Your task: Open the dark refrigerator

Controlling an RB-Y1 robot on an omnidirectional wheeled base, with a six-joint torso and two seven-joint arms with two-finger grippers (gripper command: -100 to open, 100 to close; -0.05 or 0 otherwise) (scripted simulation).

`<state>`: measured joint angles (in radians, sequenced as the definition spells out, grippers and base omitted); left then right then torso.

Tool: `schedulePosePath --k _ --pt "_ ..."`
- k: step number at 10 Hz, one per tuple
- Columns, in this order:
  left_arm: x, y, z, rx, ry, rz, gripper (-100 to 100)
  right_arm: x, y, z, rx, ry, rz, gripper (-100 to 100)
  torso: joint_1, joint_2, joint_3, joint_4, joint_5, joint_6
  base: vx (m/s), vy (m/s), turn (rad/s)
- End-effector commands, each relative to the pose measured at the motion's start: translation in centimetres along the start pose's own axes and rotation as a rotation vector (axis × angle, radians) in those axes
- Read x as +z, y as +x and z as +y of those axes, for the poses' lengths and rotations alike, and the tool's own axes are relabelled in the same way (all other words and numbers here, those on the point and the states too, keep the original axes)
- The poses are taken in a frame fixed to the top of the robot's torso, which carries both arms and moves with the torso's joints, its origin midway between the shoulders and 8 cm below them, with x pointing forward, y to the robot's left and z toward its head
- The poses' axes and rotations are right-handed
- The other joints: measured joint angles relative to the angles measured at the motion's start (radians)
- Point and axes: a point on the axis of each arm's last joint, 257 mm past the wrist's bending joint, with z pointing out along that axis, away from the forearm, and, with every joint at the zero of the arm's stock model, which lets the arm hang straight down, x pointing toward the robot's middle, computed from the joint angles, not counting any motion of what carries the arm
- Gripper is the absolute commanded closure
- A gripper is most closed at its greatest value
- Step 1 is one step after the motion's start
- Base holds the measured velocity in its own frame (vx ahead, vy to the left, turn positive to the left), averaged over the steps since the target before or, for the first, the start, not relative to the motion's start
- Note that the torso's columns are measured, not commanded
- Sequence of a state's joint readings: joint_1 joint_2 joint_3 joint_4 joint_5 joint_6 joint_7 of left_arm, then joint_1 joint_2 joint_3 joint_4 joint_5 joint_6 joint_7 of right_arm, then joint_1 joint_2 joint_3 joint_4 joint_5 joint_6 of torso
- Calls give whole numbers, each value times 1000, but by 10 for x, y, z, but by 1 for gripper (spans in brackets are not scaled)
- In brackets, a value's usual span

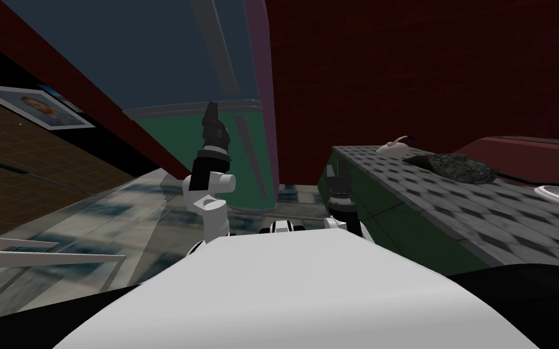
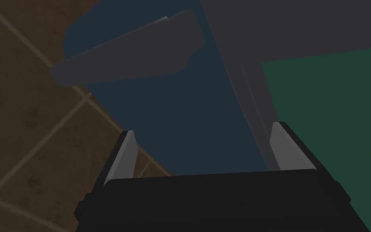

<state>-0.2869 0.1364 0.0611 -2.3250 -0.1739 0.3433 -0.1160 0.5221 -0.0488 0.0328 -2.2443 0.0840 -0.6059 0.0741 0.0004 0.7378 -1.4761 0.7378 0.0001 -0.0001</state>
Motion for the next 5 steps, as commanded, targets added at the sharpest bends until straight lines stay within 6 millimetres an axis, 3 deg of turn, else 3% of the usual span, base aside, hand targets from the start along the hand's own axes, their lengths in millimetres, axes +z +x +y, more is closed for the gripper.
schedulePosePath --k 1,5 --pt "13 -1 -12 -1 -5 -8 -100 0 0 0 0 0 0 0 0 0 0 0 0 0 52 -35 3" --pt "28 -2 -27 -2 -13 -16 -100 0 0 0 0 0 0 0 0 1 1 1 0 0 40 -31 2"
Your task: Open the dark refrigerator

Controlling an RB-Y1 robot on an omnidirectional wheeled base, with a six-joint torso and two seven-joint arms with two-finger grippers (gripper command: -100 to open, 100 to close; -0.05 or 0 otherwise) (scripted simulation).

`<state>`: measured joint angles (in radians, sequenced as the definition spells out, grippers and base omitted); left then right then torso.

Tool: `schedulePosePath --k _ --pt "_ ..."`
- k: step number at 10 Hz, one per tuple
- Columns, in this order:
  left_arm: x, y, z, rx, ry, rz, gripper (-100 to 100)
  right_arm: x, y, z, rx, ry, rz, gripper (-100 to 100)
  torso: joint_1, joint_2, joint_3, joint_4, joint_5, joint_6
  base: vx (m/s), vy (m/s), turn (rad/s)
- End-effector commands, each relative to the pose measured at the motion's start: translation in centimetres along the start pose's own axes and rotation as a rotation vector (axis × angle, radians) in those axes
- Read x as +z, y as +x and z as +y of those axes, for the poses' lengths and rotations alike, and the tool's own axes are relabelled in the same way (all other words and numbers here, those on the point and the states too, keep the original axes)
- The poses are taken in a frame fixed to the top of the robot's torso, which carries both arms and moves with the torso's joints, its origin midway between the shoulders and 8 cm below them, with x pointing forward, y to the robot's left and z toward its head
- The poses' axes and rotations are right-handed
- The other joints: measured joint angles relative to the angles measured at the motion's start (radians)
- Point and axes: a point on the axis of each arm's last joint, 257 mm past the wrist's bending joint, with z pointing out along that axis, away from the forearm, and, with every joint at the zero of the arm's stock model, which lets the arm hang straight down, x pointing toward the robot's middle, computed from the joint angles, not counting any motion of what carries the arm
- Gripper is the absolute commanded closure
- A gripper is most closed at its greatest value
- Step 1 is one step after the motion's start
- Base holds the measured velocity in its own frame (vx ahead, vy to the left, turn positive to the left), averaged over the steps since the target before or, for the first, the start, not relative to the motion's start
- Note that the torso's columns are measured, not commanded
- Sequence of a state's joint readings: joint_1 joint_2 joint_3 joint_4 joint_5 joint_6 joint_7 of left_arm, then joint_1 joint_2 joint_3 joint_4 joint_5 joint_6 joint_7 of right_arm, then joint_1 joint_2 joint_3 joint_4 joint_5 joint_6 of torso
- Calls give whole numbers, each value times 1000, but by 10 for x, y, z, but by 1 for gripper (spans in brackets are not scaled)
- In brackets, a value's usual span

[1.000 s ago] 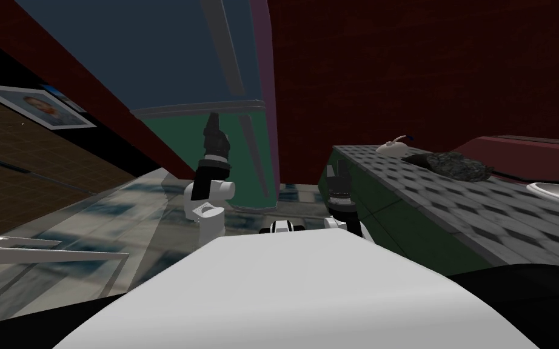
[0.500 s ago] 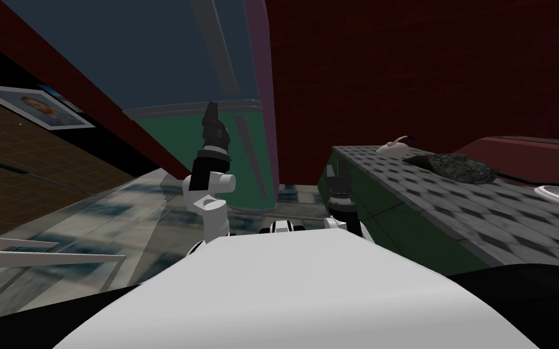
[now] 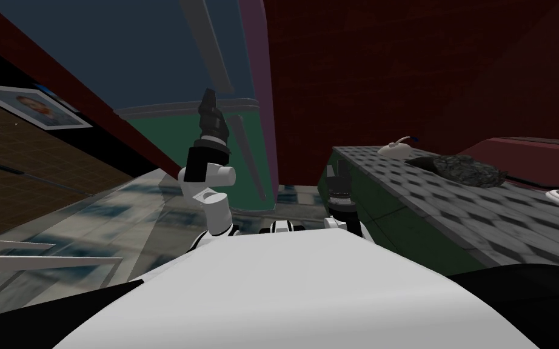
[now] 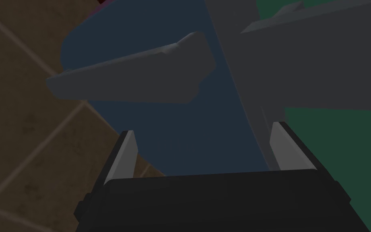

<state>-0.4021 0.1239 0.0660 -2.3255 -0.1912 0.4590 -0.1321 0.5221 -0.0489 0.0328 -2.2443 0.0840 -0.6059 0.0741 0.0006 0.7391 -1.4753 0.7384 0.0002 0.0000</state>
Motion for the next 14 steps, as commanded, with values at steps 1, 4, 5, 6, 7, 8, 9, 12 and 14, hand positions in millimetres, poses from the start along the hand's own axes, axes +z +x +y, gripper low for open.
schedulePosePath --k 1,4,5,6,7,8,9,12,14 --pt "10 -1 -11 -5 -8 -6 -100 0 0 0 0 0 0 0 0 0 0 0 0 0 33 -31 18" --pt "18 1 -21 -33 -18 -14 -100 0 0 0 0 0 0 0 -7 -4 -3 -1 -4 4 34 -30 8" --pt "20 3 -24 -59 -25 -18 -100 0 0 0 0 0 0 0 -7 -5 -4 -2 -4 4 28 -20 2" --pt "19 0 -22 -43 -20 -21 -100 0 0 0 0 0 0 0 -7 -6 -4 -2 -4 4 7 -5 21" --pt "21 -3 -29 -43 -22 -26 -100 0 0 0 0 0 0 0 -6 -5 -4 -3 -3 4 30 12 -1" --pt "22 -4 -31 -44 -23 -27 -100 0 0 0 0 0 0 0 -3 -6 -4 -2 -1 2 55 17 -10" --pt "23 -6 -36 -44 -23 -28 -100 0 0 0 0 0 0 0 0 -4 -3 -2 0 0 70 23 -1" --pt "25 -8 -42 -45 -19 -31 -100 0 0 0 0 0 0 0 0 -4 -3 -2 0 1 42 12 0" --pt "22 -4 -31 -44 -23 -27 100 0 0 0 0 0 0 0 -1 -1 -1 -1 0 0 -52 -14 1"
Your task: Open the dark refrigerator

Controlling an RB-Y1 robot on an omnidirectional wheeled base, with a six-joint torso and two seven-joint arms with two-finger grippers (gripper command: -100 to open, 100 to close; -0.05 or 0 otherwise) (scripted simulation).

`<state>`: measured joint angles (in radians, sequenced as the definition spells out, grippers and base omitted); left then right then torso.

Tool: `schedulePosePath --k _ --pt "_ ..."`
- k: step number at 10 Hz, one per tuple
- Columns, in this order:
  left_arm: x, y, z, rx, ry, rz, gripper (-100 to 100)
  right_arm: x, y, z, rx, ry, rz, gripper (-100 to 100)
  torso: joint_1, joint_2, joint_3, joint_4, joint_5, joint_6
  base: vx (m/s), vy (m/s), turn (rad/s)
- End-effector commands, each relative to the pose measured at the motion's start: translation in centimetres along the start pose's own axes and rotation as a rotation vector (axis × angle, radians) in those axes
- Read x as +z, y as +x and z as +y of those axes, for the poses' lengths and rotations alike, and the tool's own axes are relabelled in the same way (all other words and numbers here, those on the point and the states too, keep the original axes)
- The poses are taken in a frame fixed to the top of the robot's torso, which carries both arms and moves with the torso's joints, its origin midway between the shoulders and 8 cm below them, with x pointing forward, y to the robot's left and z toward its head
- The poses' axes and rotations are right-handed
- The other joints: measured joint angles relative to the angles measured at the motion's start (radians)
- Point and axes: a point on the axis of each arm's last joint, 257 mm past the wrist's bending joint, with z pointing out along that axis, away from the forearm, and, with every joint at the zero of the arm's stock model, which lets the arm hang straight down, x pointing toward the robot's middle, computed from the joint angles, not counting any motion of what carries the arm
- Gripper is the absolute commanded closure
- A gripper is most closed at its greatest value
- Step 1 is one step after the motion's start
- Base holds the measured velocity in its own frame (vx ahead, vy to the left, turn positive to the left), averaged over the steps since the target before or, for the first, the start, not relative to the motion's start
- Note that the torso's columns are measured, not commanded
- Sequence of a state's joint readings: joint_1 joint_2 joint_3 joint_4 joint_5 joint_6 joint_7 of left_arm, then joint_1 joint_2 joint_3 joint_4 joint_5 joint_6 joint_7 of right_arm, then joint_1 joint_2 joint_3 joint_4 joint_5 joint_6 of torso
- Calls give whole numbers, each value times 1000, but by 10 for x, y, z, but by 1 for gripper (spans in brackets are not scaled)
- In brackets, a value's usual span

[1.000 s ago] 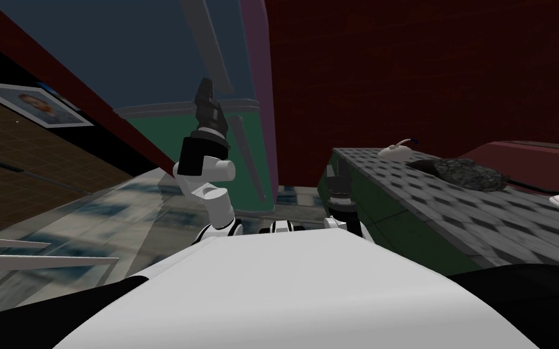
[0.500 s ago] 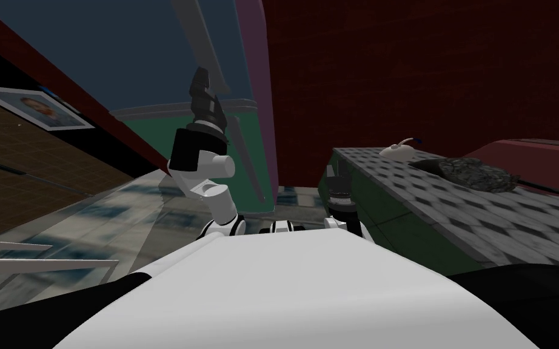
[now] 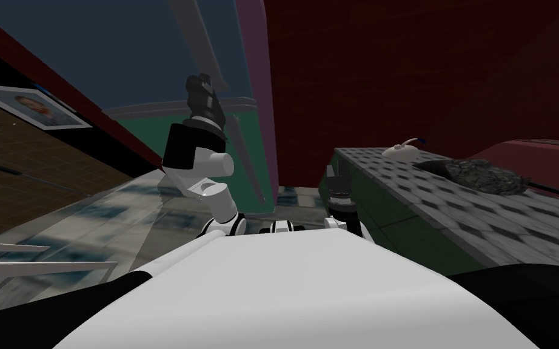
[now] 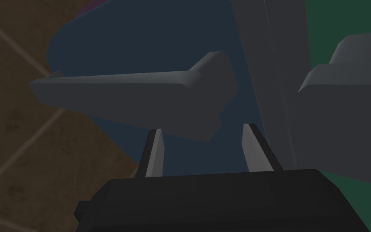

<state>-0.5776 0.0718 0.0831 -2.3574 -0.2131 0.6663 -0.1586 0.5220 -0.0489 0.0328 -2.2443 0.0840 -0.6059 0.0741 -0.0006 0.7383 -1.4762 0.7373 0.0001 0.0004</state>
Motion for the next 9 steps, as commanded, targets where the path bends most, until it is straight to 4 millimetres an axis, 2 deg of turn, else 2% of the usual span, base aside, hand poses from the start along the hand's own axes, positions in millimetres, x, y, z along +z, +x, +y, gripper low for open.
schedulePosePath --k 1,3,4,9 --pt "-2 3 12 1 1 4 100 0 0 0 0 0 0 0 0 1 1 1 0 0 -57 -20 4" --pt "-3 4 14 2 -1 5 100 0 0 0 0 0 0 0 0 1 1 1 0 0 -44 -20 3" --pt "-1 1 10 22 8 8 -100 0 0 0 0 0 0 0 1 -2 0 1 0 0 -4 7 -9" --pt "7 -1 -4 -17 -3 18 -100 0 0 0 0 0 0 0 1 0 0 1 0 0 11 41 -19"
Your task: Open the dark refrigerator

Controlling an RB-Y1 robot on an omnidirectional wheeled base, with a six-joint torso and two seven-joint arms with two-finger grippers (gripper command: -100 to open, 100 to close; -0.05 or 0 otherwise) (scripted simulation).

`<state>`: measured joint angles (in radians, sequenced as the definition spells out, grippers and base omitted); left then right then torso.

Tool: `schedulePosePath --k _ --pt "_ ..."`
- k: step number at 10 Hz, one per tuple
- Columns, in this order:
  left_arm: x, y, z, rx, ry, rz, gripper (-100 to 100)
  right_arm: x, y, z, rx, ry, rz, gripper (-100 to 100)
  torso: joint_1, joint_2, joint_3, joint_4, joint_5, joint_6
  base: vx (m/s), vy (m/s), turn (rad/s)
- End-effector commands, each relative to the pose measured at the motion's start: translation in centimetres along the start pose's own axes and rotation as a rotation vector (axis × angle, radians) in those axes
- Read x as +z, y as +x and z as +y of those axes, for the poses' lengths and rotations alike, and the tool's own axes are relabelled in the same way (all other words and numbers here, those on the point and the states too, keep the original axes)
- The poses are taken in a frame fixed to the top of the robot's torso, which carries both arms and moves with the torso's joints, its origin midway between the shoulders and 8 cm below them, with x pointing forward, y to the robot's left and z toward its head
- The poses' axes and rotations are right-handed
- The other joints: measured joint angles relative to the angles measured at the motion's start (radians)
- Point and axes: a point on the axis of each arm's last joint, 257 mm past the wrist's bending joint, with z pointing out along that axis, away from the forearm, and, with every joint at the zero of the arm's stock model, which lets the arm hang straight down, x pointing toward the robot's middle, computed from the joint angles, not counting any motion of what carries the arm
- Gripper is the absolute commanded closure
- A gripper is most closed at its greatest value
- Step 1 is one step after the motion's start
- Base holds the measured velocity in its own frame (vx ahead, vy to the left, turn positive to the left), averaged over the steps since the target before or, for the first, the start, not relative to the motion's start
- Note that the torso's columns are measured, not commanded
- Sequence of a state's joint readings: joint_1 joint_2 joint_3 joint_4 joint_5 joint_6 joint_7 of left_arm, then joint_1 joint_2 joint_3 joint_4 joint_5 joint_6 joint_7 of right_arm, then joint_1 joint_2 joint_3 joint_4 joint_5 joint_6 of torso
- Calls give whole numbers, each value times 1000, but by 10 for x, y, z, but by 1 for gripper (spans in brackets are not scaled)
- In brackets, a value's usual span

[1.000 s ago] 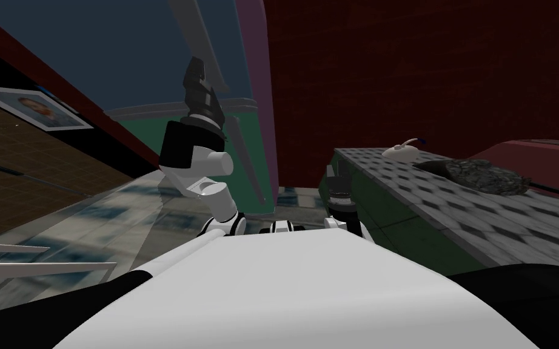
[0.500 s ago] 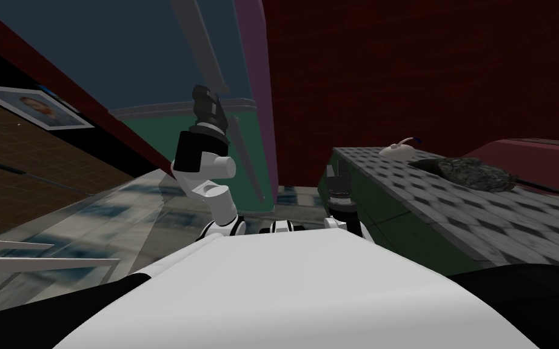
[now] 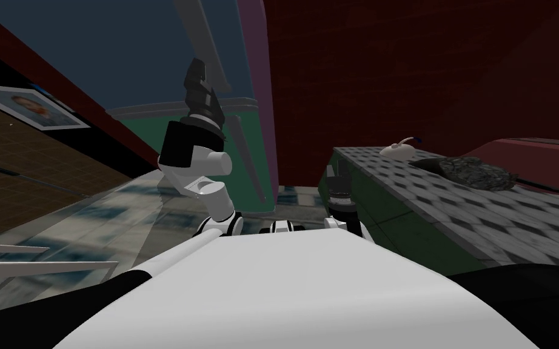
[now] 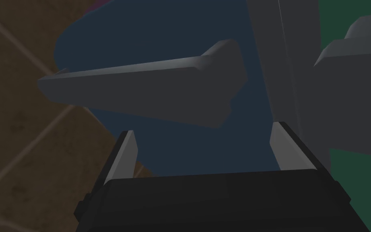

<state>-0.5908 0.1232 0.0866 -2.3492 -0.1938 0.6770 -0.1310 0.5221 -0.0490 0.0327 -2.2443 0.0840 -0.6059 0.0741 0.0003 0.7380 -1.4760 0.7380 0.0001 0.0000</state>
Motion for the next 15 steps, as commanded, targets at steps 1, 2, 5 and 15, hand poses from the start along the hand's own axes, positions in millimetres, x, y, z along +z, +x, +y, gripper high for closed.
schedulePosePath --k 1,2,5,15 --pt "4 1 -4 -35 -14 6 -100 0 0 0 0 0 0 0 -1 0 0 0 0 0 8 40 -20" --pt "5 1 -7 -43 -17 8 -100 0 0 0 0 0 0 0 -1 0 0 0 0 0 6 35 -16" --pt "9 0 -13 -54 -23 15 -100 0 0 0 0 0 0 0 0 0 0 0 0 0 8 35 -19" --pt "27 0 -2 -152 -78 -24 -100 0 0 0 0 0 0 0 0 -1 -1 -1 0 1 -14 31 -75"
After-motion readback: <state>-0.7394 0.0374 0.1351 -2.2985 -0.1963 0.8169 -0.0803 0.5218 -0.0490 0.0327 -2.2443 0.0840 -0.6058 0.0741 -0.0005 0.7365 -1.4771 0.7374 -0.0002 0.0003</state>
